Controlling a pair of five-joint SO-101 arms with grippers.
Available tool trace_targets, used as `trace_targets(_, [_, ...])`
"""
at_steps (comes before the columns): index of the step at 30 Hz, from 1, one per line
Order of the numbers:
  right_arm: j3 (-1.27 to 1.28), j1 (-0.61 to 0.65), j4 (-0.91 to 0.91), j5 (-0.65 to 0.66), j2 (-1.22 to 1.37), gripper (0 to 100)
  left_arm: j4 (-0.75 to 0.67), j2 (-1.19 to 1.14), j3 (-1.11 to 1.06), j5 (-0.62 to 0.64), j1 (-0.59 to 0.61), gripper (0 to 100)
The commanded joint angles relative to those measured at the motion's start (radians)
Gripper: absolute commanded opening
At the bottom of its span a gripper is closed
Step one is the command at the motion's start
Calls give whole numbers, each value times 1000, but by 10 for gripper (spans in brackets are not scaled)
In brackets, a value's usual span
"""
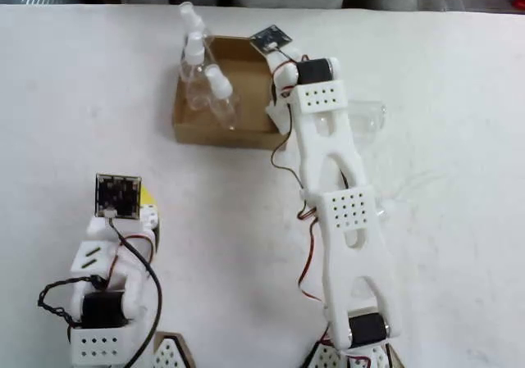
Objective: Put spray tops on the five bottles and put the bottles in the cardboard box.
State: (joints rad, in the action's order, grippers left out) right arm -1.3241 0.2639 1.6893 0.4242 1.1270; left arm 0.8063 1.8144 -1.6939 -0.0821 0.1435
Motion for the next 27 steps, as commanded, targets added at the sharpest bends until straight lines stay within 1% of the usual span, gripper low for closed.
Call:
trace_targets(1, [74,31,38,9,-81,15,-21,7,0,-8,-10,24])
trace_targets(7, [153,35,36,8,-136,16,-21,7,0,-8,-10,24])
trace_targets(16, [160,35,38,8,-139,16,-21,7,0,-8,-10,24])
trace_targets(27, [308,45,35,23,-236,16,-21,7,0,-8,-10,24])
